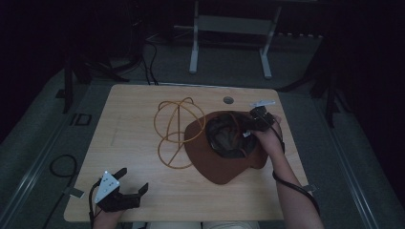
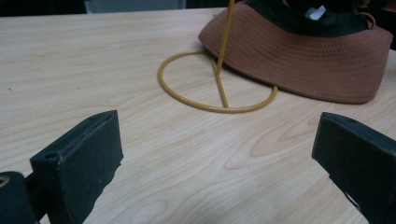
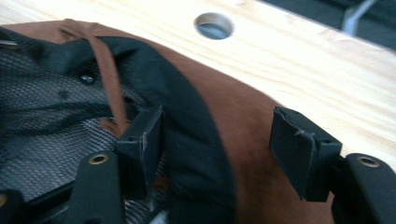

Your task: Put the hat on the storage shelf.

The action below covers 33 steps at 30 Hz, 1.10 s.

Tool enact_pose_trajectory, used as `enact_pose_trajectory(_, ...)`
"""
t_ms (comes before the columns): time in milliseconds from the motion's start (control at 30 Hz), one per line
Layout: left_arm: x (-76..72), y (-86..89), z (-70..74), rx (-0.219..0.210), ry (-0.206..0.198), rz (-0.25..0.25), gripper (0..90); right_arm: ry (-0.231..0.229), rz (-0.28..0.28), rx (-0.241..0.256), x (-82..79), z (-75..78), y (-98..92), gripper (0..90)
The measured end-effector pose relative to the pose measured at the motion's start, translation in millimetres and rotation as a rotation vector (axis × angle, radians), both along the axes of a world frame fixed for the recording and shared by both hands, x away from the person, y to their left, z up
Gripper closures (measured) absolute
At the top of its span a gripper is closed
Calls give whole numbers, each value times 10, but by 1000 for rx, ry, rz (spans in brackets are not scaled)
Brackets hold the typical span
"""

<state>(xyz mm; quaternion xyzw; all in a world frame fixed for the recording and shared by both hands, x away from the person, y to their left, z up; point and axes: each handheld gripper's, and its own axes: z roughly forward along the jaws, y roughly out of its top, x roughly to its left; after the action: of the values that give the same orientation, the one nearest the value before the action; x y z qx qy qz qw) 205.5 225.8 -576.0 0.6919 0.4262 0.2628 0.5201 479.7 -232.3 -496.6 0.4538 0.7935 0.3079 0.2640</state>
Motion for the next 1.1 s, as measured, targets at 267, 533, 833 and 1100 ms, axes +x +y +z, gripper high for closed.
enact_pose_trajectory(267,-30,5,11,-2,-16,-3,42,-12,-24,-213,101,-164,183,337)
enact_pose_trajectory(533,-52,22,21,-15,-23,8,52,-24,-17,-285,53,-337,166,681)
enact_pose_trajectory(833,-48,30,13,-20,-14,13,61,-46,-46,-126,-92,-116,-60,844)
enact_pose_trajectory(1100,-44,-13,40,-31,-5,3,61,-98,-90,44,-323,240,-342,846)
